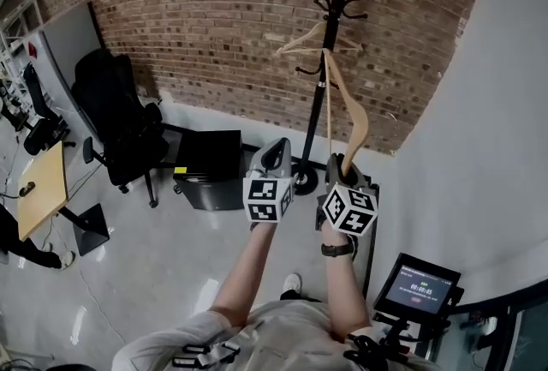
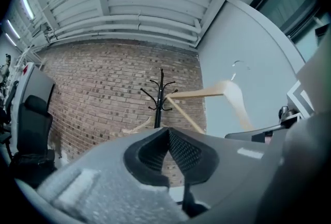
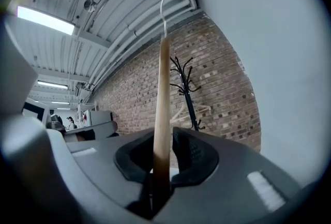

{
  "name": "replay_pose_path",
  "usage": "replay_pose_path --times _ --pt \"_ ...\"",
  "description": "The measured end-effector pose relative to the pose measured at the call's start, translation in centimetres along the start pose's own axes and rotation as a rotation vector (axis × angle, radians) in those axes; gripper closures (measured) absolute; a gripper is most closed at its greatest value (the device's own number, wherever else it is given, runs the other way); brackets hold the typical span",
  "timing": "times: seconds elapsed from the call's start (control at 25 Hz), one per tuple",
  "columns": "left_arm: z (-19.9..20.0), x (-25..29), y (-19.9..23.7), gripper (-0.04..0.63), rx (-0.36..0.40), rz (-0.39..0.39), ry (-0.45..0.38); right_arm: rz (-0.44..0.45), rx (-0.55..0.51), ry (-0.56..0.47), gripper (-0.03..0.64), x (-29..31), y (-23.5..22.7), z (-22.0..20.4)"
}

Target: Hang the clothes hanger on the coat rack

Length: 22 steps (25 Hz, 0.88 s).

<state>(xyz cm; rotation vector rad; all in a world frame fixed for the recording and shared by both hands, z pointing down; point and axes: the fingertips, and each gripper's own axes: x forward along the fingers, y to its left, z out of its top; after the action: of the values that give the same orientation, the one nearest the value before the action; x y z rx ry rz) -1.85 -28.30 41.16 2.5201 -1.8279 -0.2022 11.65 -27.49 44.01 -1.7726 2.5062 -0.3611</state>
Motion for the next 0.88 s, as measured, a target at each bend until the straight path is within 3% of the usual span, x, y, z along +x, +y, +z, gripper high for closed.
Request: replay_pose_path --times 0.12,0.24,0.36,0.6,0.88 --pt "1.3 4.5 0.1 0.597 0.031 -0.007 -0.032 0.088 -0.096 0.013 0.611 4.6 -1.0 1.2" --pt "0.8 7.9 0.9 0.597 0.039 0.013 -0.017 0.184 -0.128 0.025 0.612 7.7 -1.1 1.1" --pt "-0.2 10.0 2.6 0.597 0.027 0.061 0.003 0.2 -0.161 0.03 0.612 9.8 -1.6 1.3" --pt "-2.9 13.2 5.2 0.597 0.033 0.107 0.044 0.229 -0.113 0.061 0.612 14.1 -3.3 -0.2" --pt "-3.1 19.2 8.6 0.597 0.055 0.08 0.032 0.228 -0.123 0.101 0.611 21.1 -4.8 -1.7"
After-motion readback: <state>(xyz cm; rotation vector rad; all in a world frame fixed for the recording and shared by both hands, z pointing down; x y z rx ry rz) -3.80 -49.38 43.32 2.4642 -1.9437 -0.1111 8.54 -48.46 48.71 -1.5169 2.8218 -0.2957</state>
